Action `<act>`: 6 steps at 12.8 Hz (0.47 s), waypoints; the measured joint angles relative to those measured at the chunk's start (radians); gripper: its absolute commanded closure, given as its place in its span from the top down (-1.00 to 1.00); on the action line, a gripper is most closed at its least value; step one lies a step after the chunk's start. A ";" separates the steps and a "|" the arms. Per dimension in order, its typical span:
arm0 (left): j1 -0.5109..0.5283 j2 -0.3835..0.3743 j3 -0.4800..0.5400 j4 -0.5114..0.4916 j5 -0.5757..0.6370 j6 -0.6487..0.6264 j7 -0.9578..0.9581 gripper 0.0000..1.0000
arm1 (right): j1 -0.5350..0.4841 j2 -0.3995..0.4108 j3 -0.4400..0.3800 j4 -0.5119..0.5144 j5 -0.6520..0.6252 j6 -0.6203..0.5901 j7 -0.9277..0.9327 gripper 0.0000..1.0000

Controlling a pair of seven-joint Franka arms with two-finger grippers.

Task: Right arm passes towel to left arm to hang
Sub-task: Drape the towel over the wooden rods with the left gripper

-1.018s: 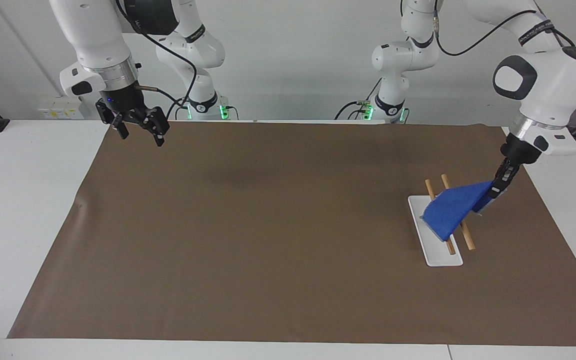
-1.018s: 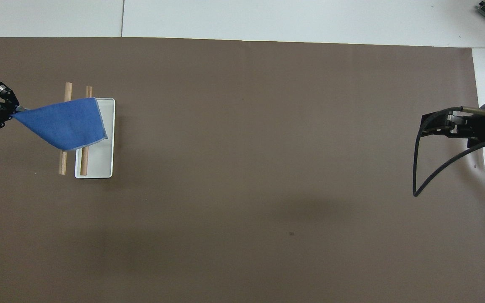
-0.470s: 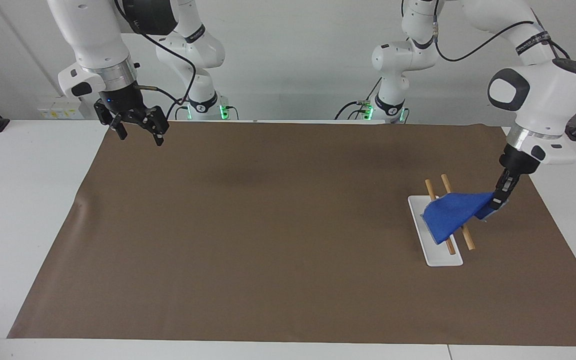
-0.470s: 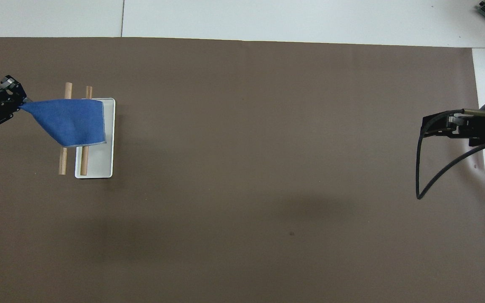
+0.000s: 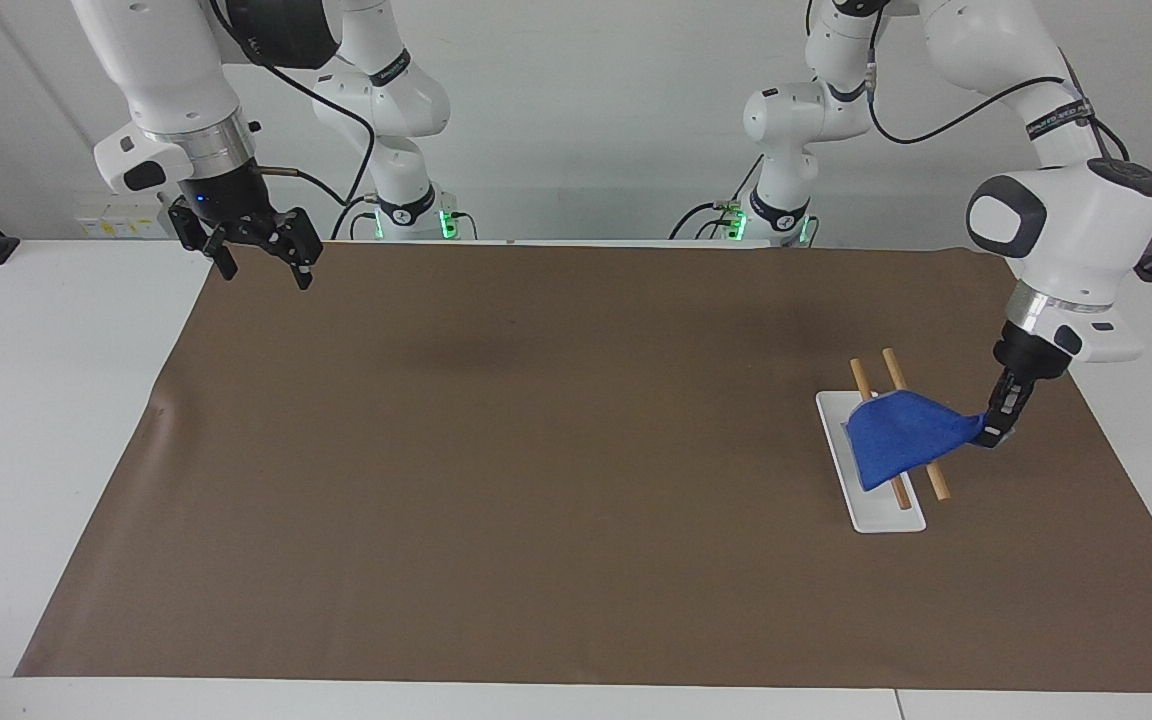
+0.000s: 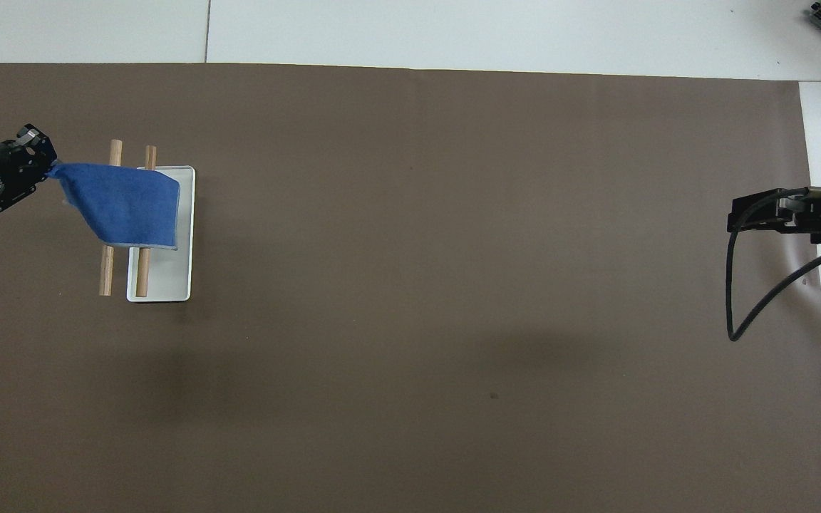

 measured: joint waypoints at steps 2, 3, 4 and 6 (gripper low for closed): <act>0.000 0.000 0.000 -0.016 0.000 0.018 0.000 -0.48 | 0.003 -0.003 -0.008 0.006 0.000 -0.011 0.000 1.00; 0.001 0.000 0.000 -0.019 0.000 0.020 0.000 -0.03 | 0.013 -0.005 -0.020 0.007 0.000 -0.015 -0.001 1.00; 0.006 0.000 0.001 -0.021 0.000 0.020 0.001 0.24 | 0.029 -0.006 -0.040 0.008 0.000 -0.022 -0.001 1.00; 0.022 0.000 0.003 -0.023 0.000 0.021 0.005 0.37 | 0.056 -0.007 -0.075 0.008 0.000 -0.036 -0.001 1.00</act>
